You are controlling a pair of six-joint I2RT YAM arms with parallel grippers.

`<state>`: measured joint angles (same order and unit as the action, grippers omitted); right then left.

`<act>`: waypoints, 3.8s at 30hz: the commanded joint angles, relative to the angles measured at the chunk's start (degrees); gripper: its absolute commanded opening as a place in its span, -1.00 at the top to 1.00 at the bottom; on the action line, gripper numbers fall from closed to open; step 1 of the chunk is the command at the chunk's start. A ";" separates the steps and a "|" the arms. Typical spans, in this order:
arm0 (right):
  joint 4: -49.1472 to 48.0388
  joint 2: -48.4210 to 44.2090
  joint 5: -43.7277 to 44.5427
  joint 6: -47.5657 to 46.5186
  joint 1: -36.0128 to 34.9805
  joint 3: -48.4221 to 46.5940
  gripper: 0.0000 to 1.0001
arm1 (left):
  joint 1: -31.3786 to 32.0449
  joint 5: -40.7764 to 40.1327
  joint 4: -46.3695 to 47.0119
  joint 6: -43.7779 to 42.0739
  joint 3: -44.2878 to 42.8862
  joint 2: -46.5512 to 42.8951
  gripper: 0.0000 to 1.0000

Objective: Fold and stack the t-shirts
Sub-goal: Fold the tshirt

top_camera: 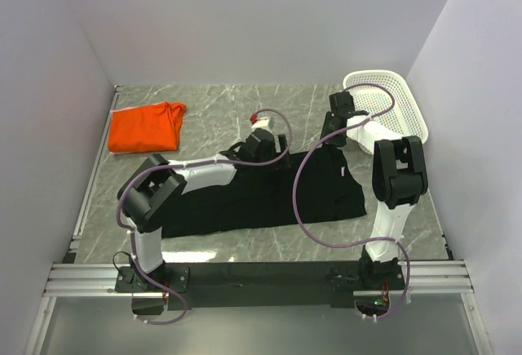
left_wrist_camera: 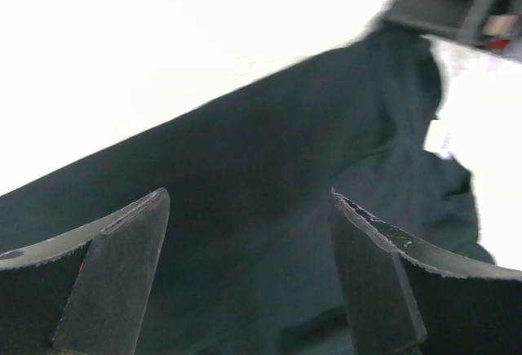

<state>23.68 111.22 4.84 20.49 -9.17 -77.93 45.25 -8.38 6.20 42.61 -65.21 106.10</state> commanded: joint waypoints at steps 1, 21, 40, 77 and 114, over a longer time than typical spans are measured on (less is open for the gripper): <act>-1.45 -3.29 -1.59 -0.45 -0.59 0.41 0.13 | 1.76 2.31 -0.30 -1.13 -4.57 2.87 -0.70; -1.27 -8.30 0.35 -1.51 -2.08 2.61 0.12 | 4.40 4.25 0.83 1.60 -5.11 12.63 -0.69; 0.31 -0.39 -1.50 -3.26 -2.08 -0.29 0.40 | 4.40 3.20 -0.13 0.98 -4.22 11.58 -0.69; -9.17 -17.71 -3.07 6.67 5.21 16.32 0.62 | 0.80 -1.99 0.57 5.55 5.97 9.21 -0.72; -7.78 -20.17 -6.87 6.93 -7.18 26.52 -0.01 | 1.85 -4.27 -4.96 -1.03 -3.53 3.68 -0.79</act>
<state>15.77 89.38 -3.68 27.00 -15.79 -51.29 47.33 -9.37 8.14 45.23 -69.23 114.34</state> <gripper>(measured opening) 0.506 0.889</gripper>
